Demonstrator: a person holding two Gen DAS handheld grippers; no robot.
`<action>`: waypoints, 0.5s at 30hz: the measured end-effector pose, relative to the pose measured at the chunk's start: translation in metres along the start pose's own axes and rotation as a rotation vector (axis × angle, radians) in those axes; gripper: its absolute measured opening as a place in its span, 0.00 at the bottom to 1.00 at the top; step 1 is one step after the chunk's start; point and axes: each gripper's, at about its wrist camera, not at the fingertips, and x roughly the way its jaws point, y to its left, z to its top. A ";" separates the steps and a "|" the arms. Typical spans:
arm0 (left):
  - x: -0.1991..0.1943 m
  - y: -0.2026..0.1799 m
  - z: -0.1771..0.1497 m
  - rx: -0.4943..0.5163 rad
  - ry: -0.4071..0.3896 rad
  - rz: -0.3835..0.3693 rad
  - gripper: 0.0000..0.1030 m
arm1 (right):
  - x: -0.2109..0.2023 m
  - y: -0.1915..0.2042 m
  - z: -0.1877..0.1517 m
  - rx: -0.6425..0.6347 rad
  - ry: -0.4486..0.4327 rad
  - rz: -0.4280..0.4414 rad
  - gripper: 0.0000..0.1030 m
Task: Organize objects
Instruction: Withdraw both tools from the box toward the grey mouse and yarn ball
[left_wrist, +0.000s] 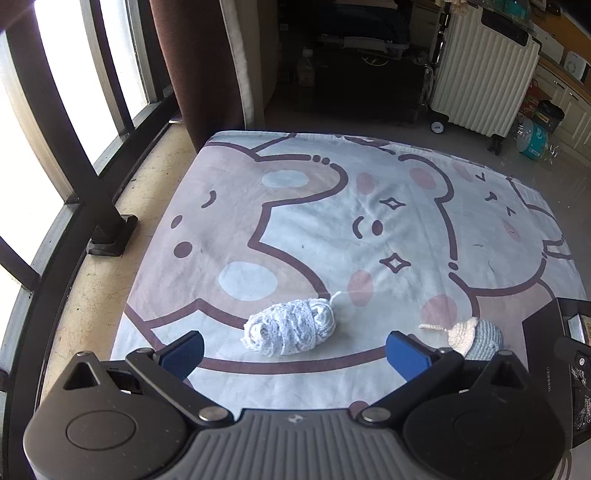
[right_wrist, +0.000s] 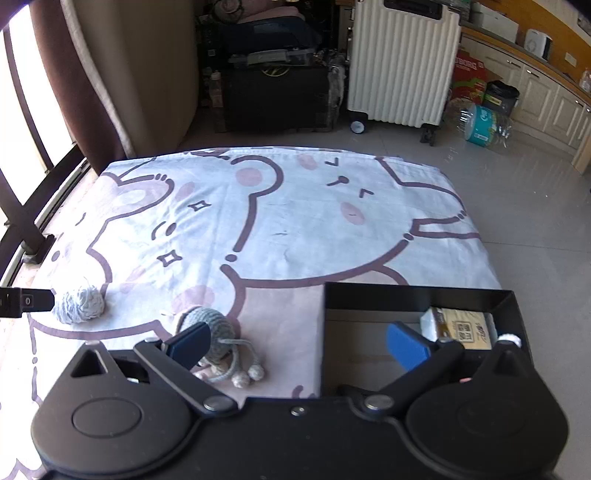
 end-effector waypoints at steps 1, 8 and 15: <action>0.000 0.003 0.000 -0.004 0.001 0.001 1.00 | 0.001 0.003 0.001 -0.005 0.000 0.003 1.00; 0.002 0.015 -0.002 0.006 0.005 -0.003 1.00 | 0.006 0.017 0.002 -0.024 0.007 0.016 1.00; 0.005 0.018 -0.004 0.026 0.003 0.000 1.00 | 0.010 0.024 0.002 -0.034 0.016 0.024 1.00</action>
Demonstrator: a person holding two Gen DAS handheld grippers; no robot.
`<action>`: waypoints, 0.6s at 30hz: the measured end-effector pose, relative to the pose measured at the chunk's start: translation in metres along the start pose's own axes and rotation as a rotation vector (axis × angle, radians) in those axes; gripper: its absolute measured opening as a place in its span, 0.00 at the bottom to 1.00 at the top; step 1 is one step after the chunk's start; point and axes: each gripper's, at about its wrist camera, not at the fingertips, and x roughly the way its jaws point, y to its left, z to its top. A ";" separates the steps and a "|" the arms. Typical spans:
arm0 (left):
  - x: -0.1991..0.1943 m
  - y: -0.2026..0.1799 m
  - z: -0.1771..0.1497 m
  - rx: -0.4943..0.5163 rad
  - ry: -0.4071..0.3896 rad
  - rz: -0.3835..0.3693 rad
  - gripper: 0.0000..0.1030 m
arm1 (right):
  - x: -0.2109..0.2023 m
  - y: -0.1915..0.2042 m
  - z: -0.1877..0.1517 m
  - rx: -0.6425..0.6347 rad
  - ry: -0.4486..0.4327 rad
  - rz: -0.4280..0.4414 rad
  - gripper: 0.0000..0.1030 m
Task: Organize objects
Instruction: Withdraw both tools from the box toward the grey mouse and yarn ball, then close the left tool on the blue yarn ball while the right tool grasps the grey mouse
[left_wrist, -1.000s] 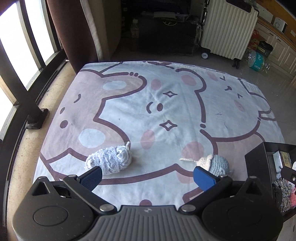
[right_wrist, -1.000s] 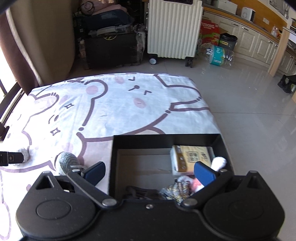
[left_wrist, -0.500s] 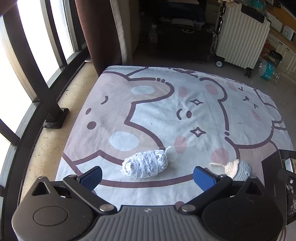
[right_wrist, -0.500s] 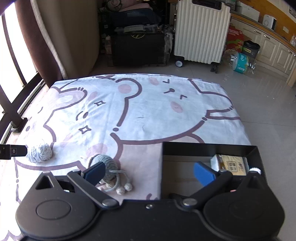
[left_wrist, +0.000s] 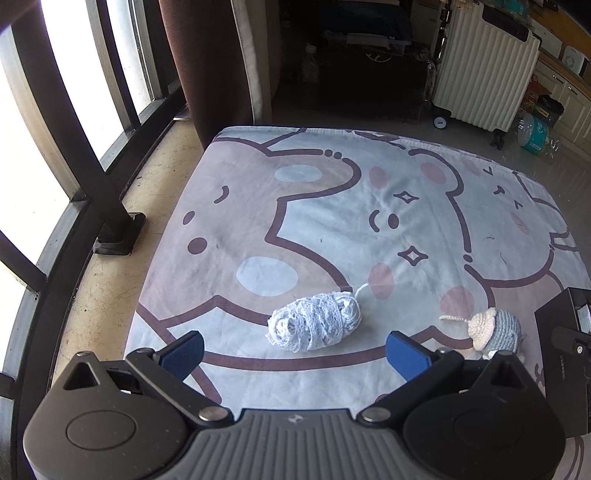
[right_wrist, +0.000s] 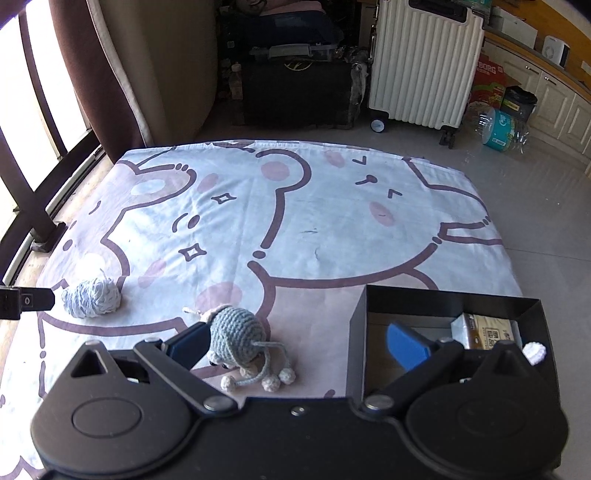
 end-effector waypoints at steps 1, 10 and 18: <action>0.000 0.000 0.000 0.005 -0.004 0.000 1.00 | 0.001 0.001 0.000 -0.001 0.000 0.000 1.00; 0.003 -0.002 -0.003 0.043 -0.023 0.005 1.00 | 0.007 0.003 0.001 0.002 0.010 0.012 1.00; 0.015 -0.003 -0.006 0.070 -0.034 -0.017 1.00 | 0.021 0.008 -0.003 -0.007 -0.016 0.051 1.00</action>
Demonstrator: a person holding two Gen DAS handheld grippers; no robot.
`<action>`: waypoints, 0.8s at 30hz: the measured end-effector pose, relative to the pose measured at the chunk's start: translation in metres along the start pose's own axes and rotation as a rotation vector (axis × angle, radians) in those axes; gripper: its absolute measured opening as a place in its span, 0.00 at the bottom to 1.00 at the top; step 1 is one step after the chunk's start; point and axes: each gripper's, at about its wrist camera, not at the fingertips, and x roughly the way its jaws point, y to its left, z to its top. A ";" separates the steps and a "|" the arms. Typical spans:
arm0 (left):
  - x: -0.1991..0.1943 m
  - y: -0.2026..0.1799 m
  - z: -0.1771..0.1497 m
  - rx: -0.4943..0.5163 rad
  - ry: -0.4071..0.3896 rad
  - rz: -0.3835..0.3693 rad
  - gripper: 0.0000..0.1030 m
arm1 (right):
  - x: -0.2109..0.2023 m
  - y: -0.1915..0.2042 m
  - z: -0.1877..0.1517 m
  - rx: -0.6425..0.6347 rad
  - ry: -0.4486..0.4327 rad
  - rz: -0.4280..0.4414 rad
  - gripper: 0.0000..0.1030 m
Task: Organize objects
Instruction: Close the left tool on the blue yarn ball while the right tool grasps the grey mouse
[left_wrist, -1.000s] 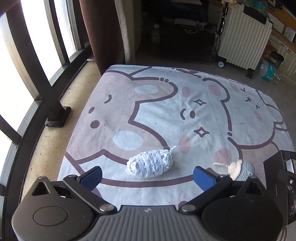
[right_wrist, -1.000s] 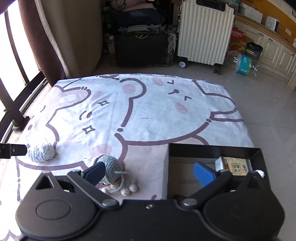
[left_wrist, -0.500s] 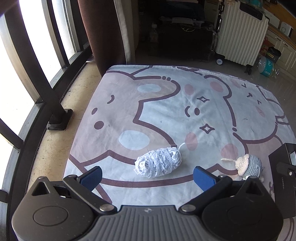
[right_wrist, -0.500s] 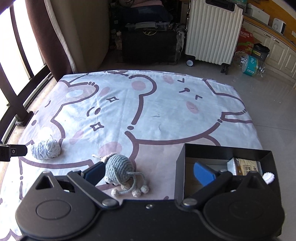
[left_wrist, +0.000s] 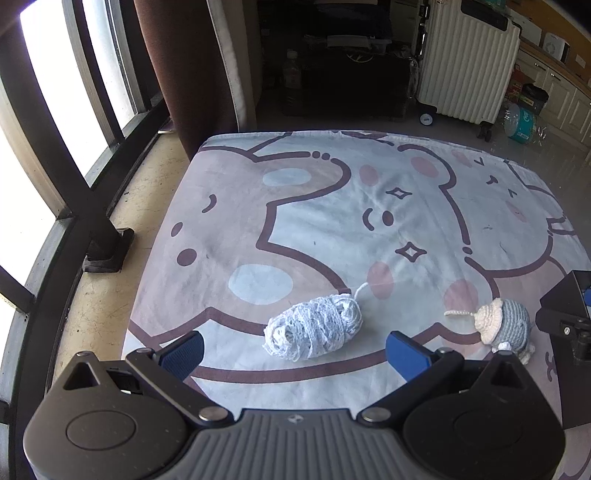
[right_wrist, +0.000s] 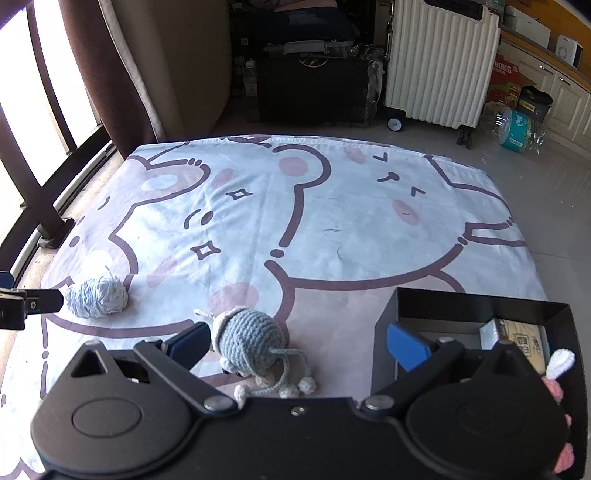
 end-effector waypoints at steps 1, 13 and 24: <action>0.002 0.000 -0.002 0.006 -0.001 -0.003 1.00 | 0.002 0.000 -0.001 0.003 -0.015 0.010 1.00; 0.025 -0.019 -0.014 0.233 -0.071 0.011 1.00 | 0.026 0.009 -0.016 -0.103 -0.028 0.071 1.00; 0.040 -0.030 -0.006 0.362 -0.130 -0.092 1.00 | 0.044 0.015 -0.023 -0.208 0.023 0.106 0.99</action>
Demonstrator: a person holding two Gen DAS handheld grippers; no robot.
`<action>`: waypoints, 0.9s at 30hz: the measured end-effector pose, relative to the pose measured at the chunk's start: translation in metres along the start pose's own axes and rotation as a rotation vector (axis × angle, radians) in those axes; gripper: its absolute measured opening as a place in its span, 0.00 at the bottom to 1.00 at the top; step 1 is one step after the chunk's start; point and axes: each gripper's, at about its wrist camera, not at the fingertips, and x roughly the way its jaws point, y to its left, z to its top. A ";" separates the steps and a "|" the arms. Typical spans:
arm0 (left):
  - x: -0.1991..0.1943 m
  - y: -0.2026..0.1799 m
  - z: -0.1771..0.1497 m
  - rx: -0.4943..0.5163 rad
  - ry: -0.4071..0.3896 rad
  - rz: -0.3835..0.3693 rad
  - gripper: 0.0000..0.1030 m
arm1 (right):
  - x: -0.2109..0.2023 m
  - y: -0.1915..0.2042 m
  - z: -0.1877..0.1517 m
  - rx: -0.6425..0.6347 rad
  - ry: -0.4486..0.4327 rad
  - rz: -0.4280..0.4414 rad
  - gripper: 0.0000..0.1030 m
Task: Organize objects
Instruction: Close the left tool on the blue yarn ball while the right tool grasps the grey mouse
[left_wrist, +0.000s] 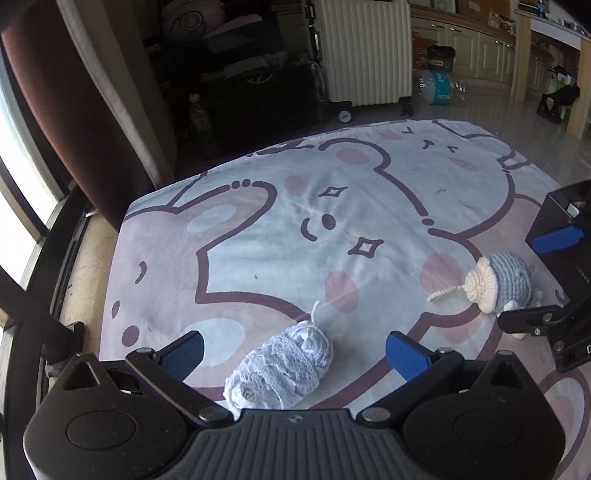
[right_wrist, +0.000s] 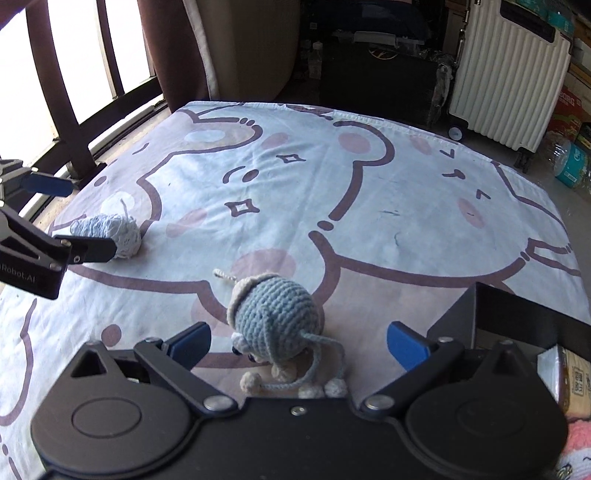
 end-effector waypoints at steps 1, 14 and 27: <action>0.003 -0.001 0.000 0.020 0.011 -0.003 1.00 | 0.001 0.001 -0.001 -0.020 -0.001 0.002 0.95; 0.013 0.008 -0.015 -0.096 0.159 -0.182 0.99 | 0.011 0.000 0.003 -0.103 -0.020 -0.019 0.88; 0.008 -0.013 -0.013 0.113 0.156 -0.073 0.82 | -0.004 -0.004 0.008 -0.143 -0.092 -0.018 0.67</action>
